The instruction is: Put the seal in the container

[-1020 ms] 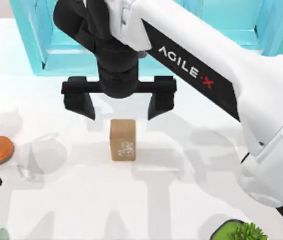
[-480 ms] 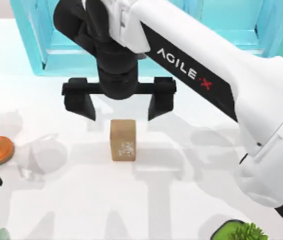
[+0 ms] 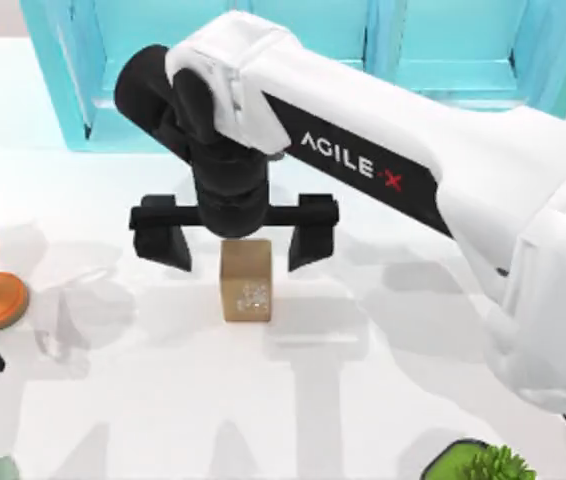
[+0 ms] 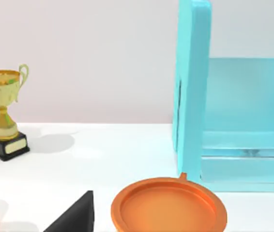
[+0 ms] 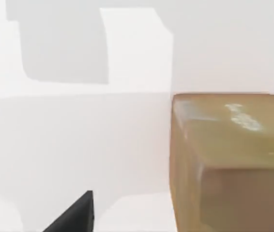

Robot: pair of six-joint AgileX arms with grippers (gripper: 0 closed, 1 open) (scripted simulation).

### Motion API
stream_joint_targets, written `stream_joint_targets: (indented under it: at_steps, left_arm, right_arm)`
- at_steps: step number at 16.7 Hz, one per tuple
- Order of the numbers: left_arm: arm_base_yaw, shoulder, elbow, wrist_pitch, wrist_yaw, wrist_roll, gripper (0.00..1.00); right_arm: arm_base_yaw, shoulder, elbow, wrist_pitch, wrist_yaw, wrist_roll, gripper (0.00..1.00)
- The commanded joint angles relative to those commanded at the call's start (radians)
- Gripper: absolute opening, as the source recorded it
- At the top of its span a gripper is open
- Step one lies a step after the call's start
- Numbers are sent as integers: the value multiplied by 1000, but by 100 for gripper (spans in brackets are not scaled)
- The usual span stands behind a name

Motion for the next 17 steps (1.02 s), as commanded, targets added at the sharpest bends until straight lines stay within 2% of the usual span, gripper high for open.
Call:
stream_joint_targets:
  at_steps: [5, 11, 17]
  left_arm:
    - [0, 0, 0, 0, 0, 0, 100]
    - [0, 0, 0, 0, 0, 0, 100]
    - [0, 0, 0, 0, 0, 0, 100]
  right_arm:
    - [-3, -27, -192, 166, -1, -3, 100]
    - [-4, -30, -217, 187, -1, -4, 100]
    - [-4, -30, -217, 187, -1, -4, 55]
